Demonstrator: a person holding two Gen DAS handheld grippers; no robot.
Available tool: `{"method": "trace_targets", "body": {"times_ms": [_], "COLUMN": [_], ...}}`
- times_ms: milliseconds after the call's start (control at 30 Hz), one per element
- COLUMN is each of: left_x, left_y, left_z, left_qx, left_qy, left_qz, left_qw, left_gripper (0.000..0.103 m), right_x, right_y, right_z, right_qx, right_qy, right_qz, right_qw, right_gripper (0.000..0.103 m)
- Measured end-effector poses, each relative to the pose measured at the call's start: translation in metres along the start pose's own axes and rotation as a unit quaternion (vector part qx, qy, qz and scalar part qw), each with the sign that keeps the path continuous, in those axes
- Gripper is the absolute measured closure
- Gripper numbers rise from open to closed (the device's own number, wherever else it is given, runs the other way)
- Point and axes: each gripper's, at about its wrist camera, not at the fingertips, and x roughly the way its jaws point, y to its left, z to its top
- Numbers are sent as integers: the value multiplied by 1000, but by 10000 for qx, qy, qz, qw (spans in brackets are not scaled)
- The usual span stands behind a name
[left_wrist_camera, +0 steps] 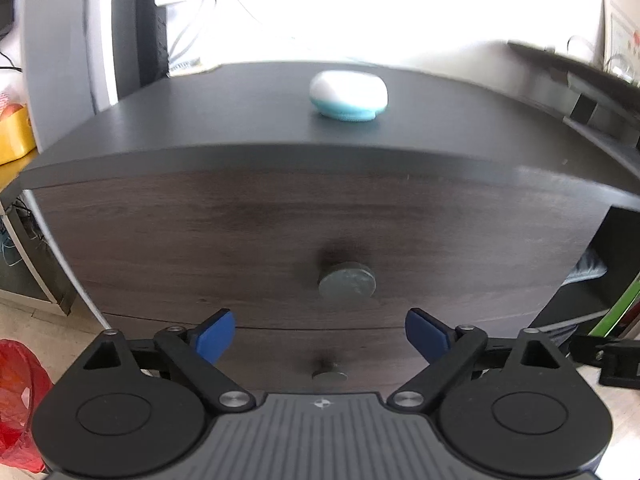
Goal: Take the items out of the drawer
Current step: 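Move the left gripper to the top drawer knob and close on it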
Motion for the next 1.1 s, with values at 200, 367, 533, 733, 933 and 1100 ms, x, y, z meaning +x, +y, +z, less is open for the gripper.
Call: {"method": "trace_targets", "body": {"times_ms": [200,367,533,733,933,1100], "left_x": [22,42,55,66,72,77], "left_y": [-5,-7,-10,-11,-13,-10], "left_z": [3,2,-1,3,5,8], "left_qx": [-60,-47,-5,68,-6,-65], "left_qy": [36,60,47,148,185,222], "left_qz": [-41,-7,78,279,377,302], "left_qw": [10000,10000,10000,9995,9991,9993], "left_gripper": [16,16,15,16,21,29], "right_x": [25,40,51,61,65,69], "right_y": [-16,-25,-32,-39,-44,-46], "right_z": [7,9,12,18,21,25], "right_qx": [80,152,171,120,67,35], "right_qy": [71,122,127,101,65,85], "right_qz": [-33,-73,-91,-57,-69,29], "right_qw": [9999,9998,9997,9999,9999,10000], "right_gripper": [2,2,2,2,2,2]}}
